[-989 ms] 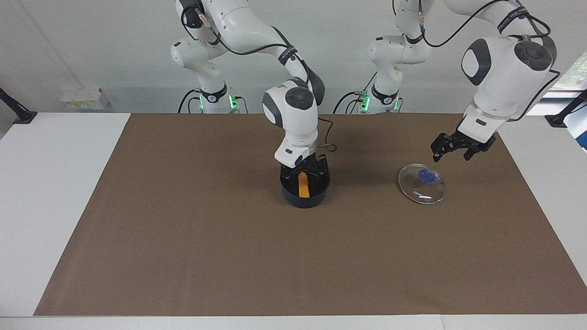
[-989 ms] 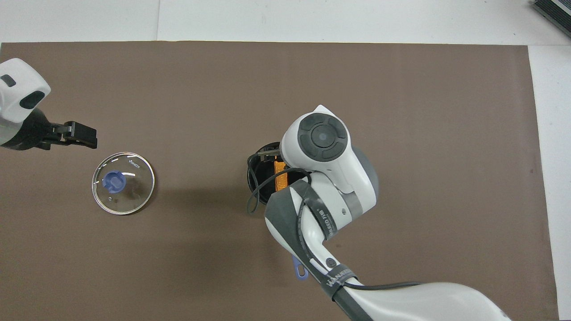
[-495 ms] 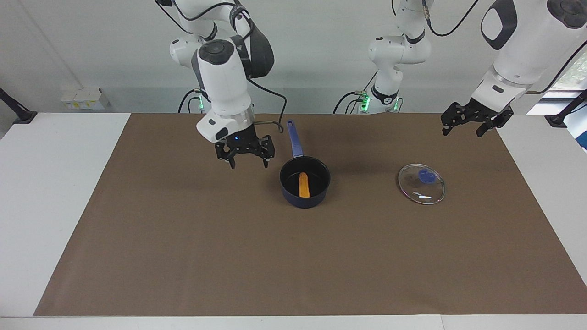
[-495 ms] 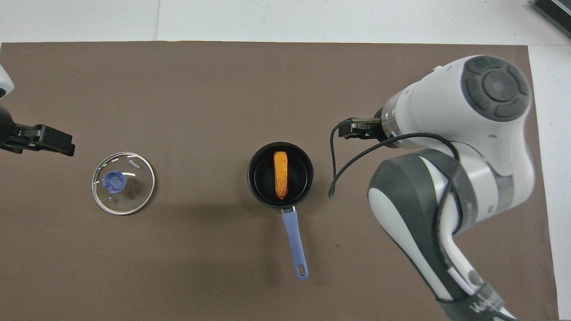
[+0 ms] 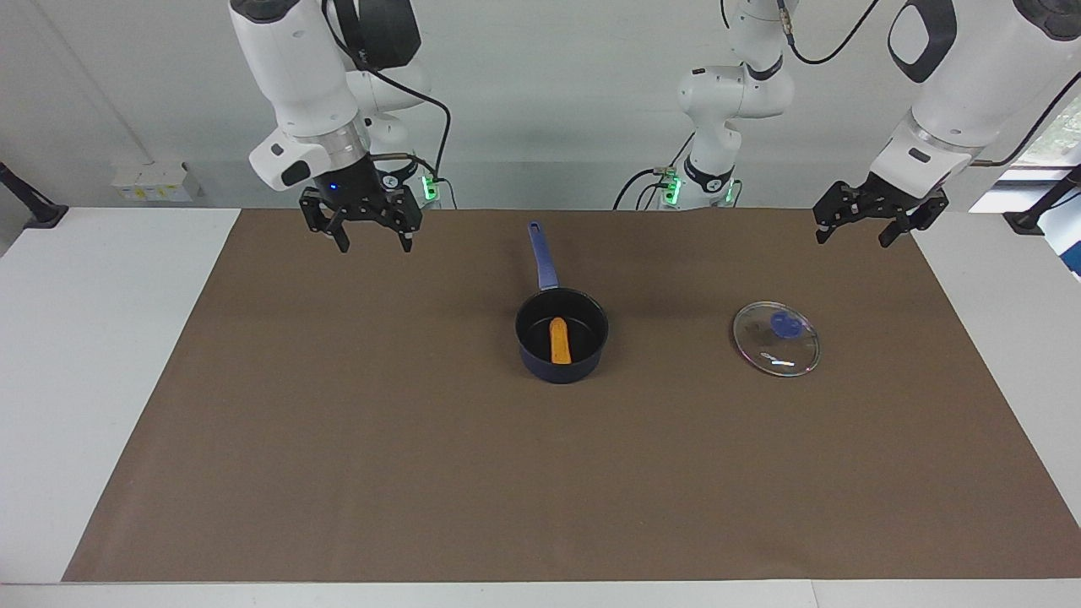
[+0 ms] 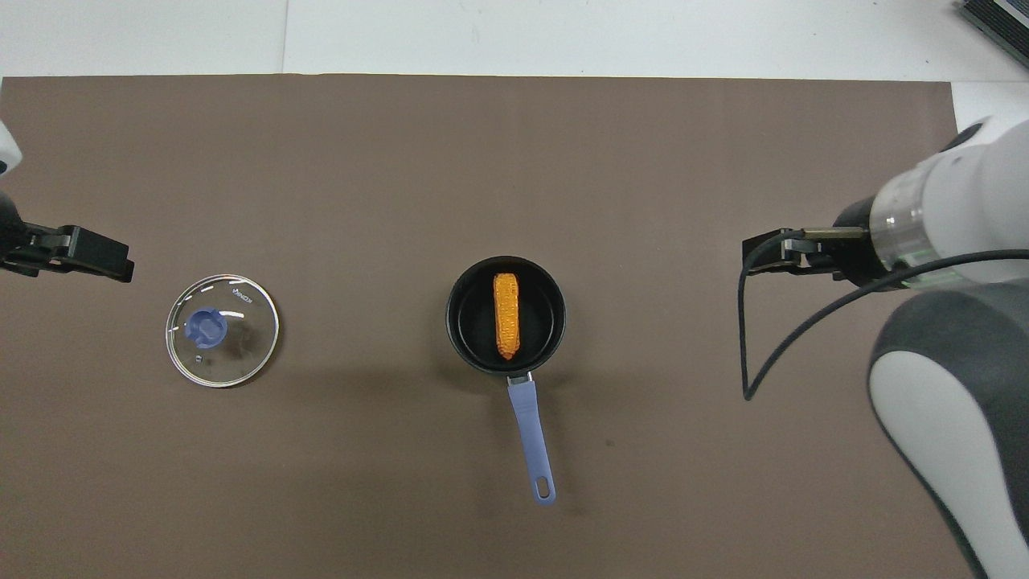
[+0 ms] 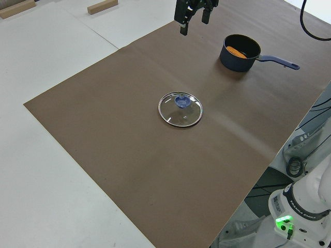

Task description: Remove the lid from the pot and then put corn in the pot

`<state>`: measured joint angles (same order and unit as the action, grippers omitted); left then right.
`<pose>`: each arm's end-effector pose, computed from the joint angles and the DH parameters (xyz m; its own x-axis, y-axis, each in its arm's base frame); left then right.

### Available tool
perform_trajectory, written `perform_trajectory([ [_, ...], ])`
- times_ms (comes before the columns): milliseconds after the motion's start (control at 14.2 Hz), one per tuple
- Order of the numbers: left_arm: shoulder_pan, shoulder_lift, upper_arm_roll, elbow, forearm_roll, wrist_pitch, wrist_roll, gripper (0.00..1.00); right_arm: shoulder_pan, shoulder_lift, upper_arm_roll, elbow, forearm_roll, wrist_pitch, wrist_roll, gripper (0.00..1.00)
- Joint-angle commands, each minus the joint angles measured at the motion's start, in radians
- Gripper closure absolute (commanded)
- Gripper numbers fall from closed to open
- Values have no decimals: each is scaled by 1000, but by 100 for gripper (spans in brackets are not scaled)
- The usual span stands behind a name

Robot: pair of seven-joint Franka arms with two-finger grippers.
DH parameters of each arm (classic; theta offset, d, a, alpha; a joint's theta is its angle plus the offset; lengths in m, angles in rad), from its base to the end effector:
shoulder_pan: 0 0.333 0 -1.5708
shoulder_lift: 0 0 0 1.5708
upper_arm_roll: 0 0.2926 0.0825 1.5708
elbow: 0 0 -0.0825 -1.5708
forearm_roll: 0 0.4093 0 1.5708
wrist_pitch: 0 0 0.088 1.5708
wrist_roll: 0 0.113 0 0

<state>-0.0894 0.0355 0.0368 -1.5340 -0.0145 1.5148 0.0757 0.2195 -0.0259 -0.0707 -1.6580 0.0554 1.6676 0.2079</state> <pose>0.5828 -0.0327 0.5879 0.9902 -0.1286 -0.0535 -0.1279 -0.9916 0.0173 0.5733 0.0913 0.5752 0.9977 -0.0641 0.0227 -0.0626 -0.9960 -0.0632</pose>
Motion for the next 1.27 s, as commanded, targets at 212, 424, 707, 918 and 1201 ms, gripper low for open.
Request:
perform_trajectory([
  [212,2,-9,18,47,-28,-91,-4,0,-153,-80,12,-20,0,-78,-145,0],
  [424,0,-37,17,42,-30,-82,-2,0,-198,-83,9,44,-2,-106,-148,0],
  [707,-7,-40,15,43,-27,-90,-2,0,-212,-68,11,158,-46,-225,-151,0],
  [918,-10,-40,14,43,-27,-91,-2,0,-207,-81,12,135,-48,-213,-144,0],
  [1201,-10,-42,14,40,-27,-93,-2,0,-206,-85,14,121,-32,-213,-151,0],
])
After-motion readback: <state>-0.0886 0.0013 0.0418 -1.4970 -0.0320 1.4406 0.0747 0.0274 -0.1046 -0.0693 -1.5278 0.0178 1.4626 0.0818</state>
